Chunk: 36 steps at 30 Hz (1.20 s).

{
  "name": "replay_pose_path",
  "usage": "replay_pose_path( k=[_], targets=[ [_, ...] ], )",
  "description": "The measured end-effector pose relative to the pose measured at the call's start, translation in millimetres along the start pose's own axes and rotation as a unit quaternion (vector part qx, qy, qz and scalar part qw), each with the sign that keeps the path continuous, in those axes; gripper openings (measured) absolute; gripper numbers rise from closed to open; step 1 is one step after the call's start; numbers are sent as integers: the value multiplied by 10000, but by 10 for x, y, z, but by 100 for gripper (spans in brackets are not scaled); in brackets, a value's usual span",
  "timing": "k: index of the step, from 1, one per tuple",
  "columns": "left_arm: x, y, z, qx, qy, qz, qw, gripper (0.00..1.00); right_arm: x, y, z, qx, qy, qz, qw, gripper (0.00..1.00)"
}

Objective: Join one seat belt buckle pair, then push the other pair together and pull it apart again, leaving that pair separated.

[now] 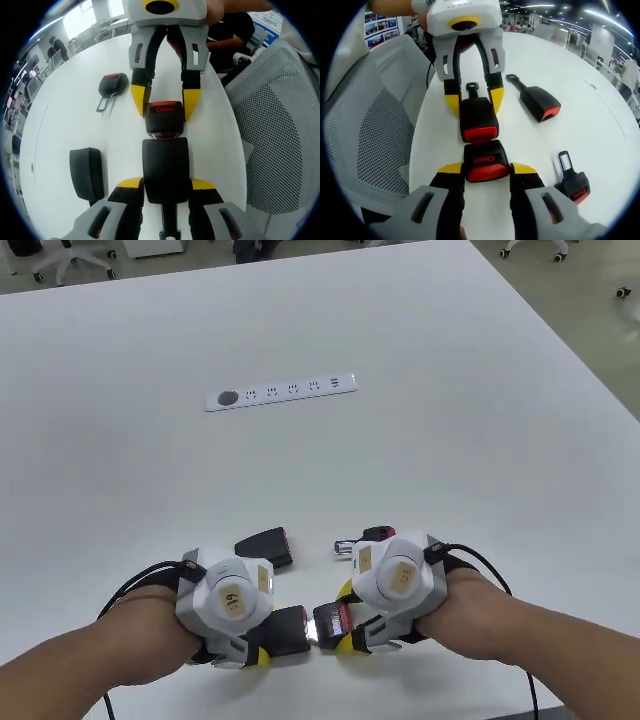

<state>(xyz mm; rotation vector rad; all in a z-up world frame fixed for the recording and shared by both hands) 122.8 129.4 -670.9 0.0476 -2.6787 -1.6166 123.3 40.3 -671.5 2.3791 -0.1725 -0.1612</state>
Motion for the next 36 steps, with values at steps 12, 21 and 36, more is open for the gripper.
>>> replay_pose_path(
  k=[12, 21, 36],
  targets=[
    [-336, 310, -139, 551, 497, -299, 9968, 41, 250, 329, -165, 379, -63, 340, 9987, 35],
    [-788, 359, -104, 446, 464, -664, 9957, 45, 724, 551, -29, 259, -22, 782, 9966, 38],
    [-1213, 146, 47, 124, 451, -603, 9971, 49, 1094, 482, 281, -185, 174, 804, 9964, 42]
  ],
)
Point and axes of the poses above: the centre of the closed fingertips' face, and the gripper's own axes: y roughly backward along the fingers, x roughly to its right, z roughly out of its underside, the point moved 2 cm from there along y, roughly backward along the fingers, and after that the axes turned 5 degrees about x, right-handed, at the moved point
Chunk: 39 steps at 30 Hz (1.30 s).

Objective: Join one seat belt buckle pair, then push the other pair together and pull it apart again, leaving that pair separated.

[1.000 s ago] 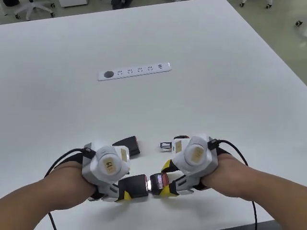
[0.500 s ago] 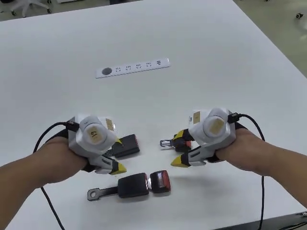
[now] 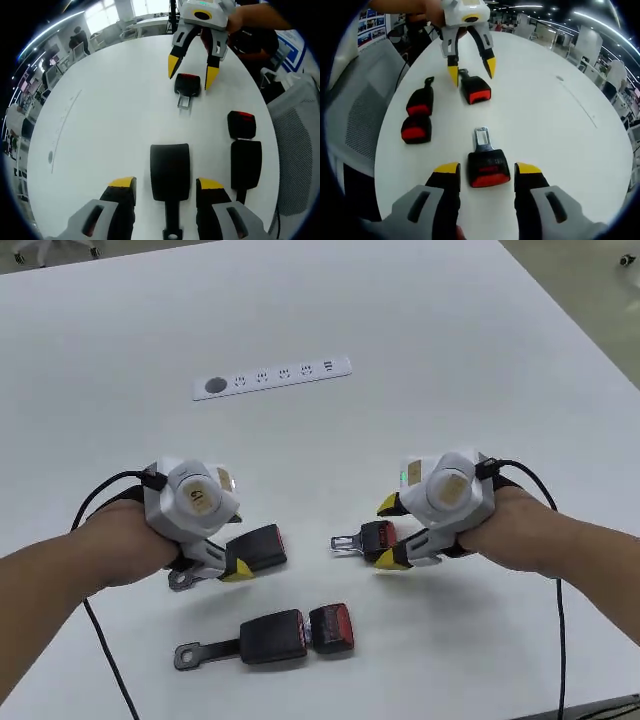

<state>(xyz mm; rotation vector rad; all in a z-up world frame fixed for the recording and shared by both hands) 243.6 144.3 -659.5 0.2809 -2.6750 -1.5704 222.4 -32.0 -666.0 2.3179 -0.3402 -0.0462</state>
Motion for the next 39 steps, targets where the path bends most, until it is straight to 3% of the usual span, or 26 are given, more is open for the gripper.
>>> replay_pose_path(
  k=[7, 11, 16, 39],
  targets=[
    [62, -149, 15, -21, -31, 185, 9998, 46, -4, -95, 79, -48, -104, -202, 9997, 39],
    [91, -203, -6, 146, -4, 341, 9993, 41, -1, -82, 101, 46, -209, -308, 9993, 35],
    [127, -205, -44, 168, -346, 504, 9980, 35, -10, -87, 96, 39, -176, -366, 9992, 34],
    [107, -210, -11, 114, -254, 559, 9981, 34, -10, -86, 79, 60, -101, -480, 9988, 34]
  ],
)
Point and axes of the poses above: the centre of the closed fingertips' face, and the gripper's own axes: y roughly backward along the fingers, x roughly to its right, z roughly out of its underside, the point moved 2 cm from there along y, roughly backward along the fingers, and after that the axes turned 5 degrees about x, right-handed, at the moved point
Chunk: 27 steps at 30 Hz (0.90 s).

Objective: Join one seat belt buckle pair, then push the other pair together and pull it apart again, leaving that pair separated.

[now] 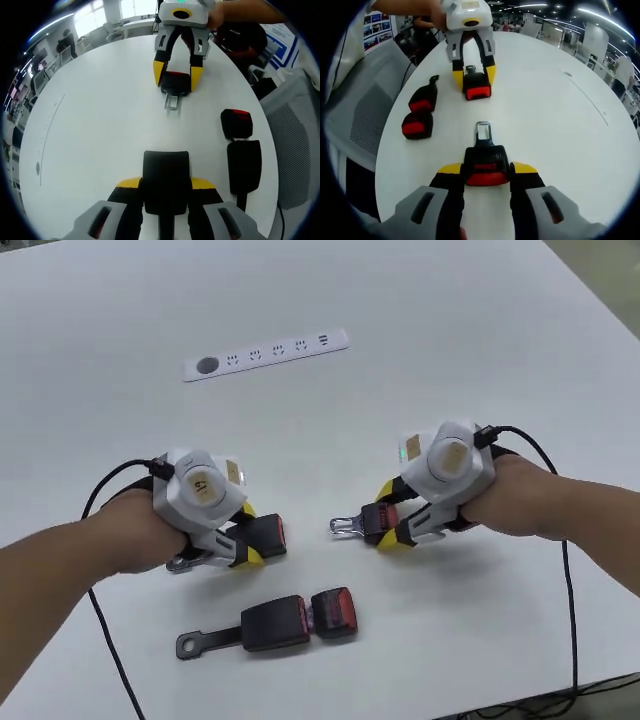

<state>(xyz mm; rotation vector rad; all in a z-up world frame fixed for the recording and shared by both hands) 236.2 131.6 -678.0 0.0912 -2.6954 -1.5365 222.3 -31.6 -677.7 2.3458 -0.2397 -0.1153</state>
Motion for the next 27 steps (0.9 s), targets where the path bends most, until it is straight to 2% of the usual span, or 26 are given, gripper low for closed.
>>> replay_pose_path(
  k=[27],
  targets=[
    [30, 14, -47, 2, -10, 17, 10000, 34, 7, -4, 3, -246, 77, -21, 9997, 35]
  ],
)
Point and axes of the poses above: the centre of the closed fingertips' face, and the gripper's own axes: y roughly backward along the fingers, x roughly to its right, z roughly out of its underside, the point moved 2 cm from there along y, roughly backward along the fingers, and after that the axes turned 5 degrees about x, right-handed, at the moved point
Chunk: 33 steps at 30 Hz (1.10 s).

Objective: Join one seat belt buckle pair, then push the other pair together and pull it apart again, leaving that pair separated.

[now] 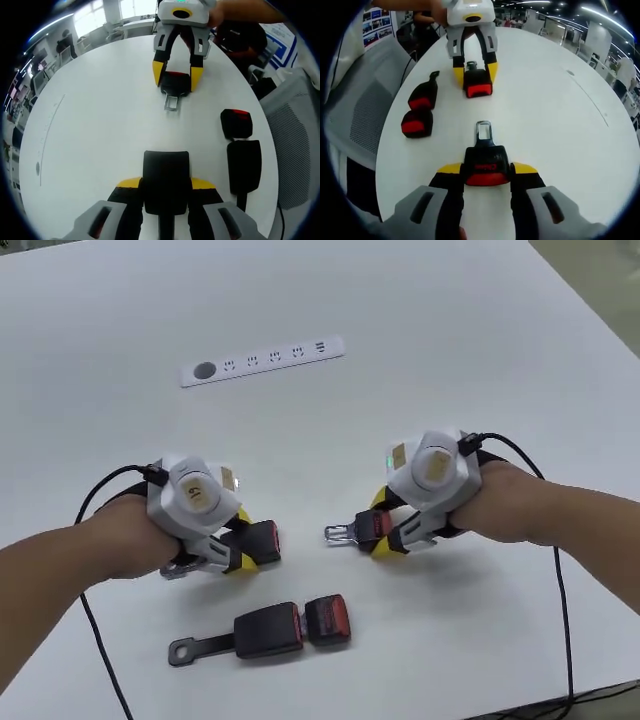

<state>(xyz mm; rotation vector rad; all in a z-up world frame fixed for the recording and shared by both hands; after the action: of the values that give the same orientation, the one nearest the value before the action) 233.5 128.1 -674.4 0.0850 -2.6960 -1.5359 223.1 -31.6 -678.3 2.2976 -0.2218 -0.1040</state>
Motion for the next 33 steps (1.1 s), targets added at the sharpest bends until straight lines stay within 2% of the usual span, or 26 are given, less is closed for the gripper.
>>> replay_pose_path(
  k=[10, 14, 17, 25, 33],
  targets=[
    [-10, -3, 7, -2, -31, 28, 10000, 34, -5, -11, -25, -41, -6, 18, 10000, 34],
    [-24, -7, 22, 7, -32, 27, 10000, 34, 2, -96, -110, -19, -6, 29, 10000, 34],
    [-22, -6, 18, 8, -43, 33, 10000, 34, -62, -181, -192, 12, 55, -18, 10000, 34],
    [-32, -11, 30, 29, -48, 34, 10000, 34, -46, -364, -369, 267, 22, 27, 9996, 34],
    [-38, -10, 28, 36, -80, 57, 9999, 34, -68, -435, -474, 338, 25, 40, 9994, 34]
  ],
)
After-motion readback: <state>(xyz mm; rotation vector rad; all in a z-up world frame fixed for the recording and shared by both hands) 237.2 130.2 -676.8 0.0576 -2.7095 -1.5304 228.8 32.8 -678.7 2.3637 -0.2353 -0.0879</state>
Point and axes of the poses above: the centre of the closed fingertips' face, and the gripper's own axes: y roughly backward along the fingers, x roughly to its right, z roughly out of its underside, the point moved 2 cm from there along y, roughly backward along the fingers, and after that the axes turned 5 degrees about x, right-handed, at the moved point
